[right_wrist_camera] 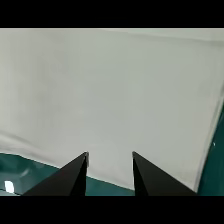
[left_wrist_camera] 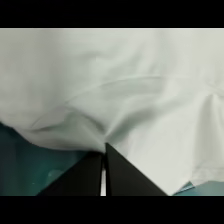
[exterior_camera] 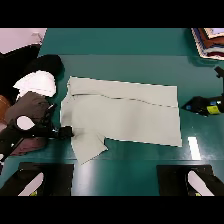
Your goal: Fold the shirts.
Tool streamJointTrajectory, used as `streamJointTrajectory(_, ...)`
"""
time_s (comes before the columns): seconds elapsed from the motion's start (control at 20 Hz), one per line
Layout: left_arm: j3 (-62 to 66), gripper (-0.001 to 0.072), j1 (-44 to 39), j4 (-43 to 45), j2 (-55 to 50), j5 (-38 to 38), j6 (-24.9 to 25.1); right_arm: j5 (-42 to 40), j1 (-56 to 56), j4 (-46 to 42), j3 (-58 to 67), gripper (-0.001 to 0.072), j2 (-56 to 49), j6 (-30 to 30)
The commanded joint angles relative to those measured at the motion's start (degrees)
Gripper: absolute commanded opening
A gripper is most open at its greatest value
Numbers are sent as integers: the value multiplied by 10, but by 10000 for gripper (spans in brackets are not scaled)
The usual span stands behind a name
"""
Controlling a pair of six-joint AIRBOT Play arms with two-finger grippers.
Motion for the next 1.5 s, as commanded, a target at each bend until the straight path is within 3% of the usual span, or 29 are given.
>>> streamJointTrajectory(0.0,47,23,-4,9,2,-58,5,77,-67,-114,-24,330,7,0)
streamJointTrajectory(0.05,59,23,-4,8,2,-66,9,79,-91,-142,-53,370,13,0)
streamJointTrajectory(0.1,68,23,-4,8,2,-67,11,77,-120,-147,-93,485,16,0)
streamJointTrajectory(0.2,79,23,-4,8,2,-59,15,55,-162,-121,-176,490,10,-1)
streamJointTrajectory(0.35,80,23,-4,9,2,-56,15,12,-172,-53,-262,436,-21,-31)
streamJointTrajectory(0.65,80,24,-4,10,2,-55,15,-77,-97,-43,-282,425,-52,-19)
streamJointTrajectory(0.9,89,23,-4,82,2,-98,7,-74,-64,-44,-282,14,-51,-27)
streamJointTrajectory(1.15,97,22,-4,106,97,-189,-38,3,-49,-123,-280,13,28,-27)
streamJointTrajectory(1.3,112,22,-4,49,138,-256,-64,63,-54,-150,-240,12,101,-1)
streamJointTrajectory(1.45,143,22,-4,24,128,-215,-61,62,-34,-146,-179,12,118,9)
